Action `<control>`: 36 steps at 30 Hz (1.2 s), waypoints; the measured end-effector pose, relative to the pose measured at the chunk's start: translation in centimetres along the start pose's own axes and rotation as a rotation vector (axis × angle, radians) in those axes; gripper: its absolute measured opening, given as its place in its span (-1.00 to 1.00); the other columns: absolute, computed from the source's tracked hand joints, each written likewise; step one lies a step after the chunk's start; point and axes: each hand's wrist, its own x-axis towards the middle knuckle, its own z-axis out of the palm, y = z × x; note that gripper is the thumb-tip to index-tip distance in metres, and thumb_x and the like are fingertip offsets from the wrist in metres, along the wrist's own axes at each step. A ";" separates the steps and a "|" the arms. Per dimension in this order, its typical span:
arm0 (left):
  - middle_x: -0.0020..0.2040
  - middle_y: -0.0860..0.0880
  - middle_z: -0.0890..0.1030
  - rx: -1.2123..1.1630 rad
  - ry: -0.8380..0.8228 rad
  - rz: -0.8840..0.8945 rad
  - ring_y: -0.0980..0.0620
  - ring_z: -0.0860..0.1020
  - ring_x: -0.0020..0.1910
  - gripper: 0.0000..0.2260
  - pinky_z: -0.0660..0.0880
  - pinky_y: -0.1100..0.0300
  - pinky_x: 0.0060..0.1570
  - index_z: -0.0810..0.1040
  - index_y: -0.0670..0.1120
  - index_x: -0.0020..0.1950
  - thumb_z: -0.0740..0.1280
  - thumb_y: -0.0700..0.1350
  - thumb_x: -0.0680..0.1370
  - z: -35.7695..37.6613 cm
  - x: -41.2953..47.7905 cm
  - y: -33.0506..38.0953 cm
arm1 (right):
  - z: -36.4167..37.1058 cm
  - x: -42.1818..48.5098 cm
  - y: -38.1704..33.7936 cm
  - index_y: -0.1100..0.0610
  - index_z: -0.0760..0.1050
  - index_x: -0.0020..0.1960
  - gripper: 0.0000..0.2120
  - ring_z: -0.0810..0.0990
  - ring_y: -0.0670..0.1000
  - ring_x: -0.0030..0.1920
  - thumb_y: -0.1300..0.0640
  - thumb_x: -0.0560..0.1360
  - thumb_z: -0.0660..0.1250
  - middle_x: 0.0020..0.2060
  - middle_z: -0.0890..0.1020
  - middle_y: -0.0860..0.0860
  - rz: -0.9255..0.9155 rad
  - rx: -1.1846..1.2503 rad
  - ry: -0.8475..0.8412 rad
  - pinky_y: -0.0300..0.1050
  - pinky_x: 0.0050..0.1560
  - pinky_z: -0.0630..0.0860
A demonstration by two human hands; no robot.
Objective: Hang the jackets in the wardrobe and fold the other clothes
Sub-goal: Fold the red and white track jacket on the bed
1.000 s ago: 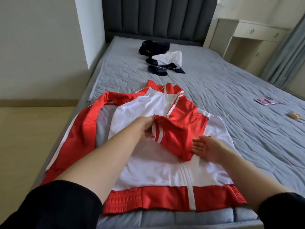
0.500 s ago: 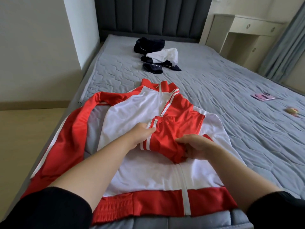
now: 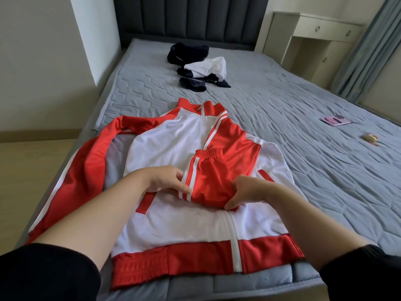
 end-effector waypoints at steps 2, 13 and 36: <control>-0.27 -0.01 0.68 -0.072 0.009 -0.005 0.12 0.65 -0.29 -0.88 0.56 0.31 -0.26 0.60 -0.15 -0.10 0.30 -0.32 0.53 -0.3 -0.2 -0.1 | -0.2 -0.1 0.4 0.11 0.41 -0.36 -0.67 0.41 -0.09 -0.44 0.04 0.29 0.56 -0.49 0.48 -0.07 -0.017 0.136 0.008 -0.29 -0.44 0.31; -0.36 -0.06 0.58 0.193 0.304 -0.149 0.05 0.56 -0.47 -0.78 0.48 0.27 -0.51 0.54 -0.12 -0.21 0.27 -0.04 0.57 1.0 0.4 0.0 | 0.7 1.3 -0.1 0.19 0.41 -0.34 -0.62 0.43 -0.02 -0.63 -0.04 0.51 0.33 -0.62 0.46 0.04 0.181 0.568 0.159 -0.29 -0.60 0.38; -0.02 -0.13 0.63 -0.007 0.454 0.162 -0.04 0.58 -0.04 -0.82 0.50 0.10 0.10 0.59 -0.21 0.04 0.19 -0.27 0.59 2.3 1.9 1.2 | 1.0 3.1 -0.1 0.13 0.42 -0.18 -0.78 0.40 -0.05 -0.42 0.00 0.53 0.32 -0.36 0.41 0.04 0.163 1.369 0.097 -0.24 -0.41 0.39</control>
